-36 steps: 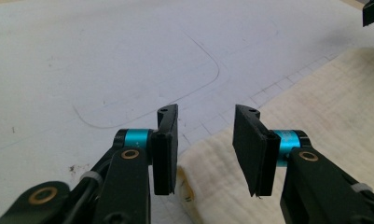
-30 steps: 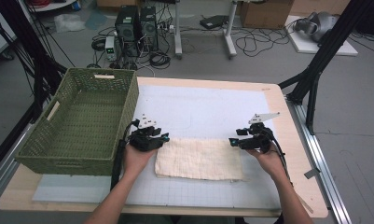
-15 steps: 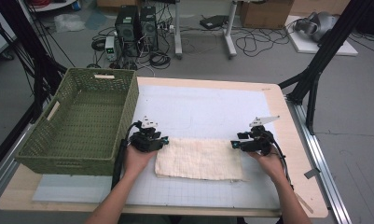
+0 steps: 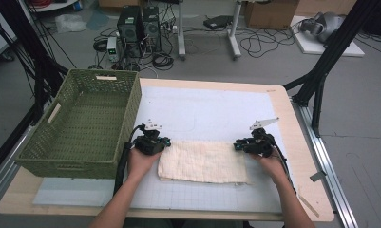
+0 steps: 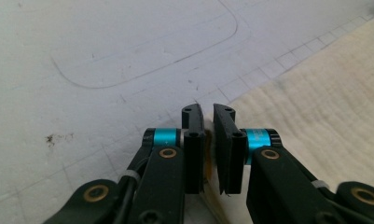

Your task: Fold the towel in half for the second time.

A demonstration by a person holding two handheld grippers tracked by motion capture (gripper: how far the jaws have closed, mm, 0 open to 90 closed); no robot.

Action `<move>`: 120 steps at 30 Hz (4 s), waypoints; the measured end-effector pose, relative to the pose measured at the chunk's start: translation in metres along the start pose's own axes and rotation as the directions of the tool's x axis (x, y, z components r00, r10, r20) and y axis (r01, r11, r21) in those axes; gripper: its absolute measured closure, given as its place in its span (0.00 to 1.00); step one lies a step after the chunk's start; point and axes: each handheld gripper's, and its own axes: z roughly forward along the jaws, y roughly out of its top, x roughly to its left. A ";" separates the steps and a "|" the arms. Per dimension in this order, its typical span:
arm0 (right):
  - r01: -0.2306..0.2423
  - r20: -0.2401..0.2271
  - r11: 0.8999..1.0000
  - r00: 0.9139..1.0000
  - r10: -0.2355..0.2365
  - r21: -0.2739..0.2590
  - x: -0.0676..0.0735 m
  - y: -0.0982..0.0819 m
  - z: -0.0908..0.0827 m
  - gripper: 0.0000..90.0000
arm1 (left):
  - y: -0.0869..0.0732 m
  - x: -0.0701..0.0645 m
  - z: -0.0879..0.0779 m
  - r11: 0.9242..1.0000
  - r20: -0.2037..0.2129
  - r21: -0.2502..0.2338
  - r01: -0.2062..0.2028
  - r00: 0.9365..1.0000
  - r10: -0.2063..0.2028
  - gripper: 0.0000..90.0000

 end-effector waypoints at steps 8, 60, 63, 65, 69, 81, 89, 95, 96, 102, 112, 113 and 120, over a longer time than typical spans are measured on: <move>-0.002 -0.012 0.998 1.000 0.002 -0.069 0.002 0.002 -0.016 0.92 | 0.006 -0.006 -0.015 0.994 -0.029 -0.107 -0.021 0.999 0.018 0.94; 0.107 -0.162 0.987 0.979 -0.125 -0.116 0.064 -0.034 -0.051 0.71 | -0.053 -0.046 -0.067 0.967 0.032 -0.094 -0.236 0.970 0.240 0.91; 0.139 -0.160 0.988 0.976 -0.147 -0.060 0.066 -0.035 -0.042 0.87 | -0.046 -0.043 -0.069 0.964 -0.022 -0.123 -0.237 0.972 0.236 0.94; 0.157 -0.162 0.986 0.973 -0.163 -0.050 0.069 -0.036 -0.041 0.94 | -0.042 -0.041 -0.070 0.962 -0.043 -0.127 -0.242 0.970 0.239 0.93; 0.163 -0.175 0.986 0.970 -0.168 -0.040 0.072 -0.042 -0.042 0.94 | -0.046 -0.042 -0.072 0.965 -0.025 -0.104 -0.240 0.971 0.239 0.91; 0.184 -0.179 0.983 0.967 -0.183 -0.012 0.076 -0.052 -0.042 0.89 | -0.032 -0.049 -0.086 0.966 0.065 -0.168 -0.197 0.975 0.210 0.66; 0.181 -0.195 0.983 0.963 -0.183 -0.029 0.074 -0.050 -0.049 0.81 | -0.041 -0.050 -0.058 0.977 0.107 -0.041 -0.208 0.972 0.211 0.89; 0.158 -0.206 0.982 0.963 -0.176 -0.101 0.078 -0.035 -0.053 0.77 | -0.048 -0.054 -0.055 0.975 0.134 -0.011 -0.223 0.966 0.223 0.90; 0.165 -0.206 0.981 0.961 -0.184 -0.104 0.081 -0.033 -0.051 0.80 | -0.048 -0.055 -0.055 0.972 0.138 -0.003 -0.234 0.963 0.232 0.90; 0.234 -0.215 0.972 0.948 -0.234 -0.026 0.094 -0.034 -0.027 0.89 | -0.053 -0.054 -0.054 0.971 0.144 0.006 -0.240 0.961 0.237 0.91; 0.235 -0.191 0.972 0.955 -0.229 0.010 0.086 -0.053 -0.033 0.91 | -0.056 -0.052 -0.058 0.974 0.153 -0.010 -0.224 0.963 0.223 0.89; 0.239 -0.187 0.971 0.954 -0.232 0.013 0.085 -0.053 -0.033 0.90 | -0.055 -0.053 -0.059 0.975 0.153 -0.020 -0.222 0.963 0.223 0.88; 0.236 -0.184 0.970 0.953 -0.242 -0.054 0.088 -0.041 -0.042 0.86 | -0.046 -0.050 -0.067 0.973 0.134 -0.050 -0.225 0.964 0.230 0.86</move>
